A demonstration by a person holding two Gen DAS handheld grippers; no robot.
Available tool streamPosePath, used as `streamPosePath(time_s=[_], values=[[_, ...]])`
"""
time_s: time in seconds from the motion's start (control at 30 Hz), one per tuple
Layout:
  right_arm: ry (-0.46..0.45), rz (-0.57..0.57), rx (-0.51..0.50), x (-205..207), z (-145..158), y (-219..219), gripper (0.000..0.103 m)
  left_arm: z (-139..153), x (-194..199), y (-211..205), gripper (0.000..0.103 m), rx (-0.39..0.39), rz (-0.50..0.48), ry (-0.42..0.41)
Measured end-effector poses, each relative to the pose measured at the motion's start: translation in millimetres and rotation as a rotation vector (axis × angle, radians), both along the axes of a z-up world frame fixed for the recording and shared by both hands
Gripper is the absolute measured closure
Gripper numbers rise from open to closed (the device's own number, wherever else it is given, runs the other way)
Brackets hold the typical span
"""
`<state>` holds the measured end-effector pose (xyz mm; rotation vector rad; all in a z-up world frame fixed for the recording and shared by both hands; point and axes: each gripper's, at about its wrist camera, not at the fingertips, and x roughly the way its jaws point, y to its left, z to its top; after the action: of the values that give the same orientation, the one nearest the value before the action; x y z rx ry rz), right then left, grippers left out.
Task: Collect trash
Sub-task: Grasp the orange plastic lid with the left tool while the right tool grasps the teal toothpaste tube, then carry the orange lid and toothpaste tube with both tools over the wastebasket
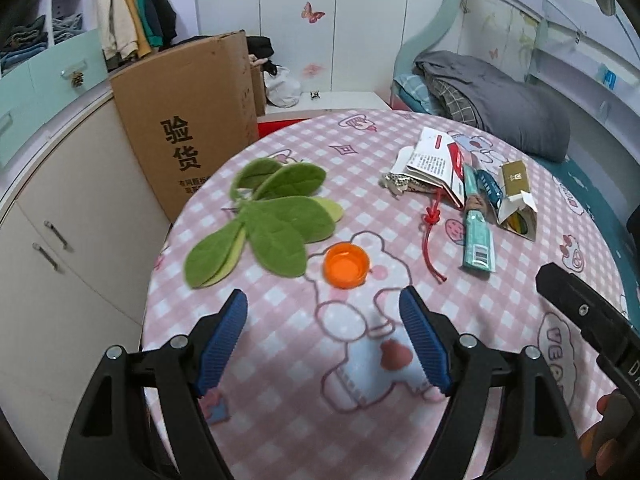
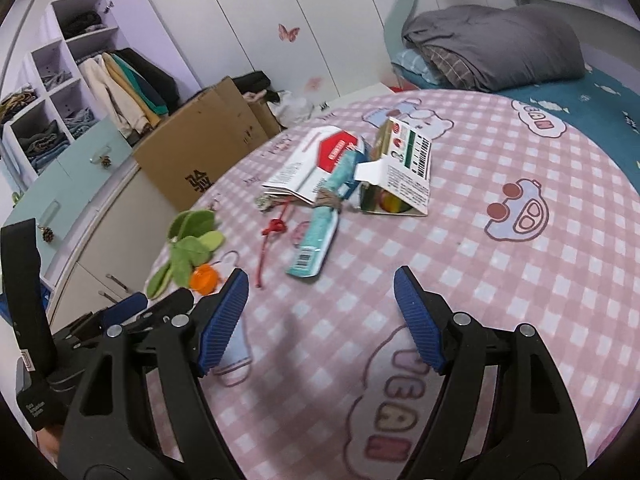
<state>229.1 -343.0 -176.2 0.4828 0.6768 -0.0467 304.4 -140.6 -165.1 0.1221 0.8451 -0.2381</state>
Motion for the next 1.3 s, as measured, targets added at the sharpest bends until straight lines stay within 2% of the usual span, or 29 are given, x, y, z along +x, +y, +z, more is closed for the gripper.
streamPosePath(time_s=[0.17,0.2,0.3,0.37,0.43,0.53,0.63,0.73,0.77,1.03,1.3], values=[[0.049,0.024,-0.021,23,-5,-5,0.029,-5,14,-11,0.028,0.018,-0.011,-0.010],[0.063,0.033,-0.032,29,-5,-3,0.029,-6,16,-13,0.032,0.023,-0.018,-0.012],[0.090,0.047,-0.053,45,-9,-1,0.029,-11,26,-16,0.046,0.039,-0.030,0.004],[0.098,0.054,-0.063,53,-10,1,0.029,-15,32,-15,0.057,0.022,-0.026,0.024],[0.111,0.056,-0.083,62,-11,4,0.029,-18,36,-14,0.074,0.013,-0.026,0.036],[0.135,0.052,-0.136,79,-11,11,0.029,-18,37,-15,0.074,0.014,-0.029,0.019],[0.168,0.050,-0.174,96,-13,14,0.040,-11,38,-9,0.074,-0.036,-0.016,-0.004],[0.193,0.034,-0.228,103,-14,15,0.060,-3,39,-4,0.074,-0.056,0.003,-0.024],[0.193,0.040,-0.225,104,-14,16,0.077,-2,40,-3,0.074,-0.059,0.010,-0.029],[0.143,0.062,-0.136,72,-8,12,0.080,17,24,13,0.074,-0.124,0.008,-0.060],[0.046,0.099,-0.092,25,23,32,0.080,40,-13,36,0.074,-0.158,0.003,-0.113]])
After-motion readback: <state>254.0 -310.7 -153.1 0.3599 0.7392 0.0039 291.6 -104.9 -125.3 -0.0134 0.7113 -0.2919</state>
